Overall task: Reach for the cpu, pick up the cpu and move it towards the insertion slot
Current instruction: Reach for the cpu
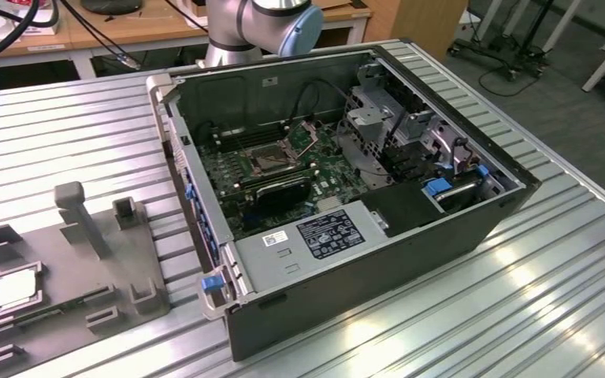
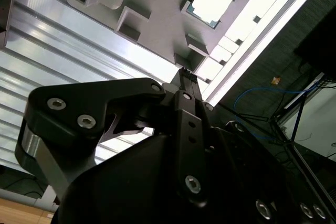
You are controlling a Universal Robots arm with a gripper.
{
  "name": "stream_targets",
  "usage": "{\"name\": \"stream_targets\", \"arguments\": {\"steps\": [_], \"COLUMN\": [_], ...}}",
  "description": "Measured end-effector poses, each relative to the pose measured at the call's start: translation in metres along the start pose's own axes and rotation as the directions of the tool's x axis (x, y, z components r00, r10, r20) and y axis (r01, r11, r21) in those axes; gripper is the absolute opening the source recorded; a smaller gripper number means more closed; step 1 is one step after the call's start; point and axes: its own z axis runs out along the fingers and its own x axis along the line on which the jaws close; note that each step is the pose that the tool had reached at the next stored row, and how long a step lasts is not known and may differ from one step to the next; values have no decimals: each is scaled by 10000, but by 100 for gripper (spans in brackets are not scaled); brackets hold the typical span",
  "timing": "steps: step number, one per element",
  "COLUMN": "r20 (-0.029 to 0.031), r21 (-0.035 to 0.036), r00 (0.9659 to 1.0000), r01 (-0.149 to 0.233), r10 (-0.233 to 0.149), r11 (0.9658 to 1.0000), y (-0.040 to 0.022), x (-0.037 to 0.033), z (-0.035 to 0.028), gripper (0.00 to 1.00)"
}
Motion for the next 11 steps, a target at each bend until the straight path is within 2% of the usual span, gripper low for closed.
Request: {"name": "stream_targets", "arguments": {"steps": [11], "r20": [1], "r21": [0], "r00": [10000], "r01": [0], "r10": [0], "r11": [10000], "y": [0], "x": [15], "z": [5], "gripper": [11]}}
